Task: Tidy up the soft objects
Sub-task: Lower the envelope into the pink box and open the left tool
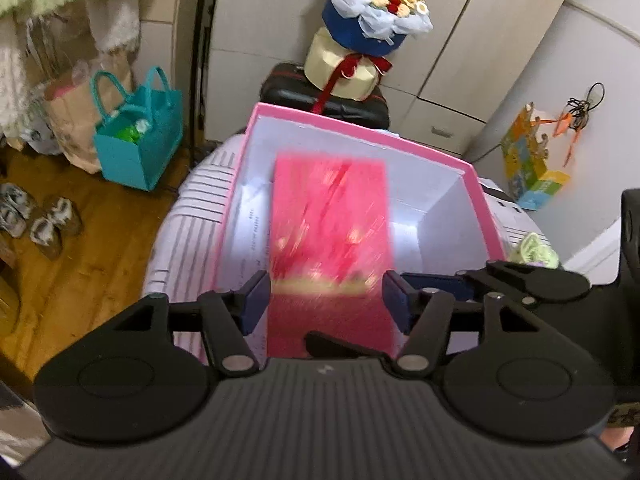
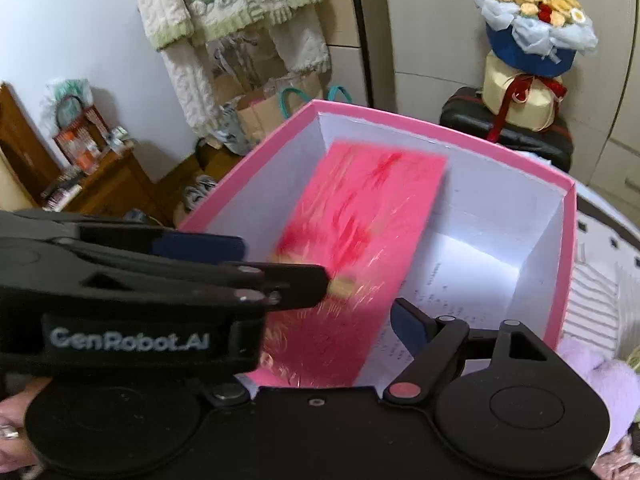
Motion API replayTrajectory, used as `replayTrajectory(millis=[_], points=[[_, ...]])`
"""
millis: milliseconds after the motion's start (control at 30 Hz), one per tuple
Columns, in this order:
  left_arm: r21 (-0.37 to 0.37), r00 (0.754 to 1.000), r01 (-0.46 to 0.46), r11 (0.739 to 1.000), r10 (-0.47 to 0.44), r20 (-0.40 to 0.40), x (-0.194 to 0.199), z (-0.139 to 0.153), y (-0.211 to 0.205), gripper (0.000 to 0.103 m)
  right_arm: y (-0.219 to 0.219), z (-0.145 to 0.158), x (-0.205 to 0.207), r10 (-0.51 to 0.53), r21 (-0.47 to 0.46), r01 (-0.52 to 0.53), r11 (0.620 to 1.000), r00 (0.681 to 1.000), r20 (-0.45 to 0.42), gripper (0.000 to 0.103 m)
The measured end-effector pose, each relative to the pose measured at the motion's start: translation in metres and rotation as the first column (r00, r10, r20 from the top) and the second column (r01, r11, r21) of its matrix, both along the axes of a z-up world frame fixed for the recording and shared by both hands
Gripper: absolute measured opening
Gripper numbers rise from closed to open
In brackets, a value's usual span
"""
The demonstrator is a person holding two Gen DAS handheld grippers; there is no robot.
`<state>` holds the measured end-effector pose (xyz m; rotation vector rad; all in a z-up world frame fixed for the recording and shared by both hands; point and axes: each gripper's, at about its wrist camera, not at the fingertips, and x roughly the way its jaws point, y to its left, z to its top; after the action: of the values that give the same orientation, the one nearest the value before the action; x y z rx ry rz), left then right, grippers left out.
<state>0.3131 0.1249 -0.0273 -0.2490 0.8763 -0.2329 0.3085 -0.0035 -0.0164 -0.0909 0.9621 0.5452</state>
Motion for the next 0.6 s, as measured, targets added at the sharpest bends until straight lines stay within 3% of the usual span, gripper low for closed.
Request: replayTrajectory(millis=[233,600], points=[[0.091,0.994,-0.013,0.996,0.002,0.110,-0.023,0.016,0.001,0.072,0.002,0.008,-0.016,0.031,-0.057,-0.028,0.998,0.998,0.054,0.086],[0.107,0.981,0.060,0.992,-0.078,0.176,-0.077,0.047,0.003,0.072,-0.015,0.041,-0.071,0.044,-0.083,-0.032,0.996,0.988,0.146,0.086]])
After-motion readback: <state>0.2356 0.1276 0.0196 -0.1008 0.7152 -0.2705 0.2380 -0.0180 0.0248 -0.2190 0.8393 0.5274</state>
